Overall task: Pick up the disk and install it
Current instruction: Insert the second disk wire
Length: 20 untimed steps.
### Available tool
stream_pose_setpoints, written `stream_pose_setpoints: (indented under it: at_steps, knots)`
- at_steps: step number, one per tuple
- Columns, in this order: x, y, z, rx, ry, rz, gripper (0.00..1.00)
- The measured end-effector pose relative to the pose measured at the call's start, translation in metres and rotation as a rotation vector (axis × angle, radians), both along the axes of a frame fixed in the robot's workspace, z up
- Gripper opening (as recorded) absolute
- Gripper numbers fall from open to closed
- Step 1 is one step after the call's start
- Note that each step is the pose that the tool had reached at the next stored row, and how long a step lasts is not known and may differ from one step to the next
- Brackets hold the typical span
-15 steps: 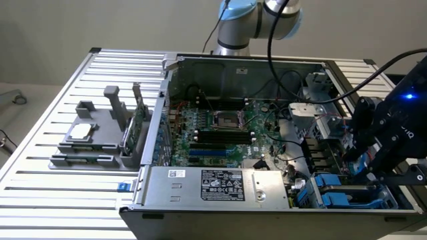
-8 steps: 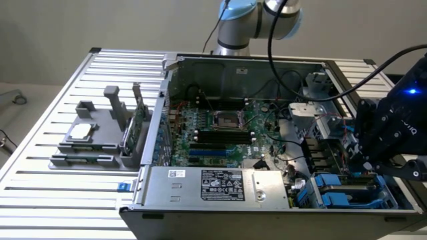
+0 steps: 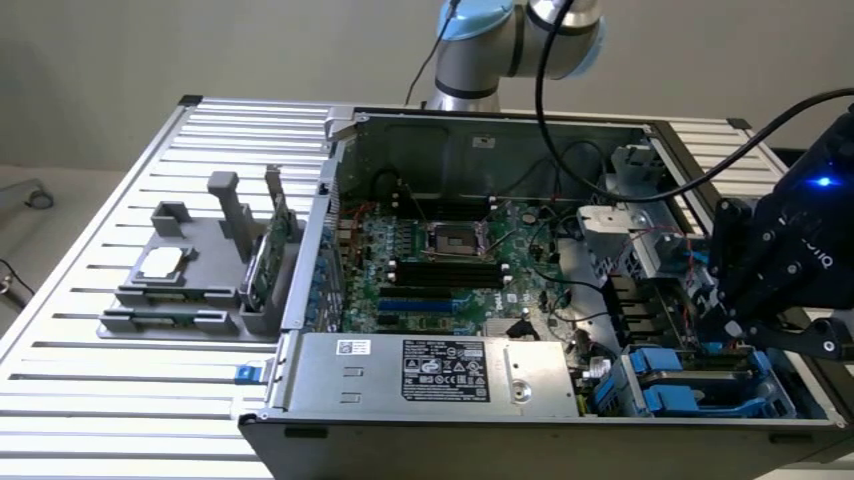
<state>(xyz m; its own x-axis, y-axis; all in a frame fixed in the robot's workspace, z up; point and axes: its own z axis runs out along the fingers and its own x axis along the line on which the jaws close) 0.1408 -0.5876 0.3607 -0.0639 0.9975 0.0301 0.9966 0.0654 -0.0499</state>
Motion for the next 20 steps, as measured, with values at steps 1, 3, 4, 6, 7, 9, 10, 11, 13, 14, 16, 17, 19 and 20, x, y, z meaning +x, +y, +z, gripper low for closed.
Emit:
stream_pose_setpoints:
  at_steps: [1, 3, 4, 6, 7, 9, 10, 11, 13, 14, 16, 17, 19, 20]
  knots:
    - [-0.002, 0.0, 0.0001, -0.0002, -0.0001, 0.0, 0.11]
    - [-0.007, 0.0, 0.0, 0.0001, -0.0002, 0.0, 0.11]
    - [-0.009, 0.0, 0.0, -0.0001, -0.0004, 0.0, 0.11]
    - [-0.012, -0.0001, -0.0001, 0.0001, -0.0016, 0.0, 0.11]
    - [-0.012, -0.0001, 0.0, 0.0, -0.0019, 0.0, 0.11]
    - [-0.011, 0.0, 0.0, -0.0001, -0.002, 0.0, 0.11]
    - [-0.01, 0.0, 0.0, -0.0001, -0.002, 0.0, 0.11]
    - [-0.009, 0.0, 0.0, 0.0, -0.002, 0.0, 0.11]
    - [-0.007, 0.0, 0.0, -0.0001, -0.002, 0.0, 0.11]
    - [-0.006, 0.0, -0.0001, 0.0001, -0.002, 0.0, 0.11]
    - [-0.004, 0.0, 0.0, -0.0001, -0.002, 0.0, 0.11]
    - [-0.004, 0.0, 0.0001, -0.0002, -0.002, 0.0, 0.11]
    - [-0.002, -0.0001, 0.0, -0.0001, -0.002, 0.0, 0.11]
    - [-0.001, -0.0001, 0.0, 0.0001, -0.002, 0.0, 0.11]
